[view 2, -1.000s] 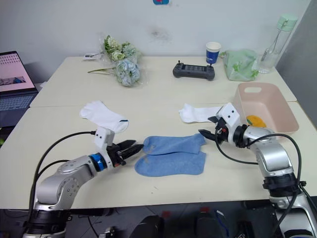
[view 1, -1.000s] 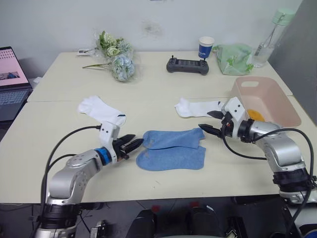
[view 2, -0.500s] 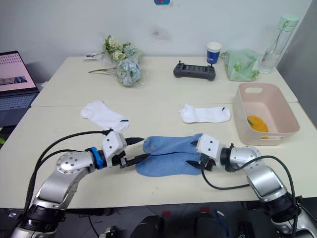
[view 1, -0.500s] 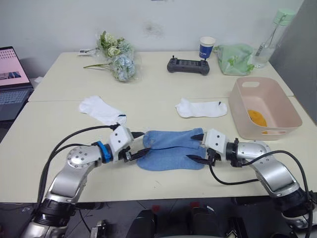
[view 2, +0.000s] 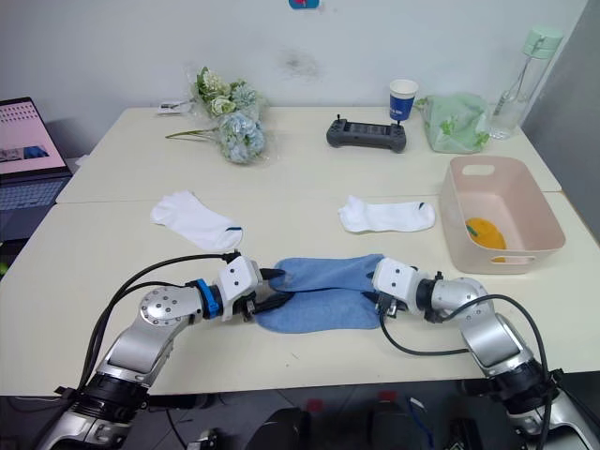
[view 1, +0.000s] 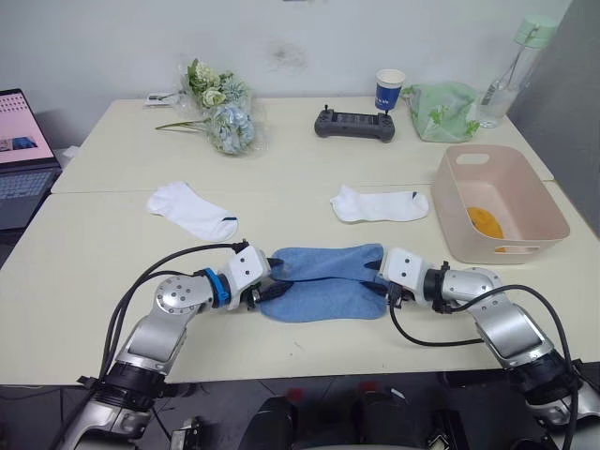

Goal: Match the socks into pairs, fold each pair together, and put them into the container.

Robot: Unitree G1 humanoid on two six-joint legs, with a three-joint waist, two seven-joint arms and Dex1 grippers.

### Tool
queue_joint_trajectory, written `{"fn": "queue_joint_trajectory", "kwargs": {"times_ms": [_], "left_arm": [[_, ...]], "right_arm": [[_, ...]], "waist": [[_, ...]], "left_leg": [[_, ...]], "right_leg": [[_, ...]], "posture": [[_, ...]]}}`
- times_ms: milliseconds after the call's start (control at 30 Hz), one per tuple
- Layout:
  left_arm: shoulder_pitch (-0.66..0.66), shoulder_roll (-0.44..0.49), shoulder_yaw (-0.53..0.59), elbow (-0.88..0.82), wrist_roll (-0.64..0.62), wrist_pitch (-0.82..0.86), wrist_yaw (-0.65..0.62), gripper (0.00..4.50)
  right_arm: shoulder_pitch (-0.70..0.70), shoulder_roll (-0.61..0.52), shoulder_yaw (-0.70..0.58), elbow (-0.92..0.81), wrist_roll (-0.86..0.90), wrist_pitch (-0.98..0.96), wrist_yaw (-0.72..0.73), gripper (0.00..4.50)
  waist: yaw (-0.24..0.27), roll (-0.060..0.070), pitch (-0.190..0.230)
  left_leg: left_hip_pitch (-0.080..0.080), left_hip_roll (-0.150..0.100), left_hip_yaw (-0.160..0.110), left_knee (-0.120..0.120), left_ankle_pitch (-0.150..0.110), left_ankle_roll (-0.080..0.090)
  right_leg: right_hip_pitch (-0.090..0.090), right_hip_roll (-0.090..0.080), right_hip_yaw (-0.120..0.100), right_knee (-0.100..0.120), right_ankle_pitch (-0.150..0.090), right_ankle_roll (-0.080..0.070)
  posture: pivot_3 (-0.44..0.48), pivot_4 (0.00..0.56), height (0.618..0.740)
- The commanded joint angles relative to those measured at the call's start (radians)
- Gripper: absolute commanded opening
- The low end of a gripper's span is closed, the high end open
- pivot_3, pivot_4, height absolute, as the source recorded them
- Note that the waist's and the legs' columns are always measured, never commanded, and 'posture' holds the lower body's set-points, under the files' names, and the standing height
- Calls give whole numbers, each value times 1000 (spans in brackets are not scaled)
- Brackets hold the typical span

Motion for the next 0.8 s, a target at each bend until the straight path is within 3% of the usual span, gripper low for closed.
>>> {"fn": "queue_joint_trajectory", "kwargs": {"times_ms": [33, 67, 167, 433, 800], "left_arm": [[-14, -2, -4, -13, 3, -6, -7, 1354], [-16, -2, -4, -12, 4, -7, -8, 1008], [-20, -1, -1, -6, 3, -11, -10, 63], [-41, -33, 53, -50, -94, 105, -3, 11], [-28, 19, 50, -147, -161, 288, -65, 11]], "right_arm": [[-20, 11, -27, -20, 20, 3, 4, 536], [-21, 17, -33, -26, 32, 18, 5, 122], [-25, 34, -51, -43, 62, 57, 7, 0], [-59, 56, -105, -62, 129, 135, 4, 0], [-63, 23, -98, -91, 150, 149, 51, 0]], "waist": [[0, 0, 0], [0, 0, 0], [0, 0, 0], [0, 0, 0], [-1, 0, 0]], "left_leg": [[0, 0, 0, 0, 0, 0], [0, 0, 0, 0, 0, 0], [0, 0, 0, 0, 0, 0], [0, 0, 0, 0, 0, 0], [0, 0, 0, 0, 0, 0]], "right_leg": [[0, 0, 0, 0, 0, 0], [0, 0, 0, 0, 0, 0], [0, 0, 0, 0, 0, 0], [0, 0, 0, 0, 0, 0], [0, 0, 0, 0, 0, 0]], "posture": [[0, 150, 740], [0, 150, 740], [0, 150, 740], [0, 150, 740], [0, 150, 740]]}}
